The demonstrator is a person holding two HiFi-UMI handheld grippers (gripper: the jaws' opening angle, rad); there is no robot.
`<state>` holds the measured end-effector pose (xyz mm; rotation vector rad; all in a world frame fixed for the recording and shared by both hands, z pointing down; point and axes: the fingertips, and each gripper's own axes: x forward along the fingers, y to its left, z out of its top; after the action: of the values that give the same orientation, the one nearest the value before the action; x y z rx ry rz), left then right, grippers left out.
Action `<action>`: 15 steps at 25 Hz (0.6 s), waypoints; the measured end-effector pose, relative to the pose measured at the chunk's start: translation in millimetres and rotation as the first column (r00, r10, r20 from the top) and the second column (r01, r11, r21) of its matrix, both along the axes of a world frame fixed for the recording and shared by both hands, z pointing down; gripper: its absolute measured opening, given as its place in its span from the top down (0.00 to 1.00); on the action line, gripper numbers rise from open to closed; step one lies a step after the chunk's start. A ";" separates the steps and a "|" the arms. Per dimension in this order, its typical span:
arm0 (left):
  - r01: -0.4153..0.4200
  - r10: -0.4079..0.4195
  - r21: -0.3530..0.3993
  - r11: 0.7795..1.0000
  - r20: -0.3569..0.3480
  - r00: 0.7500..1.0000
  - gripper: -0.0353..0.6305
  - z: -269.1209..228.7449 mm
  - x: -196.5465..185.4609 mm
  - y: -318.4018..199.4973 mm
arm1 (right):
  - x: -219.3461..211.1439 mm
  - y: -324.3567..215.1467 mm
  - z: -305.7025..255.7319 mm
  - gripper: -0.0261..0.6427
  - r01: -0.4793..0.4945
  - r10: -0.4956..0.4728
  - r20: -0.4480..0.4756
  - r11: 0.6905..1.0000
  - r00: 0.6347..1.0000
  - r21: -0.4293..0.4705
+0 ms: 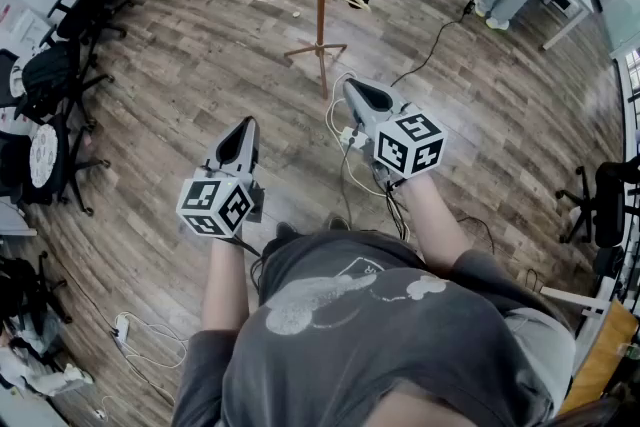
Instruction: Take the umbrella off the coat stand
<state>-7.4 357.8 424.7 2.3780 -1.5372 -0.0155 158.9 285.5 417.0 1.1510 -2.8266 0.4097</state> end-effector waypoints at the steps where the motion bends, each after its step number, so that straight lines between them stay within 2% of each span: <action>1: 0.003 -0.003 -0.002 1.000 -0.004 1.000 0.94 0.7 0.8 0.1 | 0.7 -0.7 0.4 0.97 -0.001 0.001 0.002 1.000 1.000 0.000; 7: 0.010 -0.010 -0.002 1.000 -0.008 1.000 0.94 1.0 -1.4 2.1 | -2.8 0.5 2.6 0.97 0.004 -0.004 0.002 1.000 1.000 0.000; 15: 0.007 -0.007 -0.026 1.000 -0.002 1.000 0.94 5.8 5.5 0.7 | -6.0 3.7 4.5 0.97 0.068 -0.067 -0.036 0.998 0.997 0.010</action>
<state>-1.9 358.5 430.5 2.3515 -1.5351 0.0005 152.9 289.2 421.5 1.0503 -2.8310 0.3655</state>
